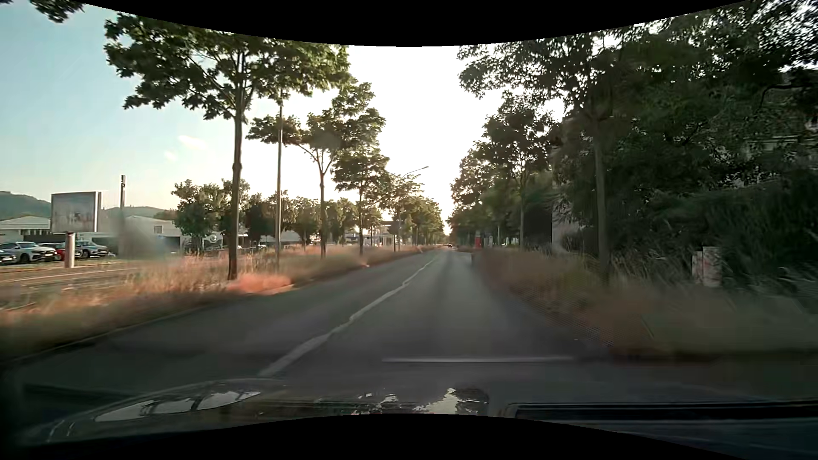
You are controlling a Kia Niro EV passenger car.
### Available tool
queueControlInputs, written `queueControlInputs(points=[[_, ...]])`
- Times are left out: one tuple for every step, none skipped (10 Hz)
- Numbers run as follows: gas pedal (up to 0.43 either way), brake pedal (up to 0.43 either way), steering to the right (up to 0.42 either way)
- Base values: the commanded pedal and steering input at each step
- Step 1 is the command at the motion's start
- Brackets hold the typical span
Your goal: Follow the waypoints while adhering to traffic rules and regulations
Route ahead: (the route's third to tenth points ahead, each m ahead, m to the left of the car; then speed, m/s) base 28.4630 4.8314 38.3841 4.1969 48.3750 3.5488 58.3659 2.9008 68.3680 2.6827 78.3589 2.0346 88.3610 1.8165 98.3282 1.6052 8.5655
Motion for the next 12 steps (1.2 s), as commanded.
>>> queueControlInputs(points=[[0.157,0.000,0.033],[0.157,0.000,0.028],[0.177,0.000,0.024],[0.177,0.000,0.022],[0.177,0.000,0.018],[0.189,0.000,0.015],[0.189,0.000,0.008],[0.189,0.000,0.003],[0.177,0.000,0.003],[0.177,0.000,0.003],[0.177,0.000,0.002],[0.177,0.000,0.002]])
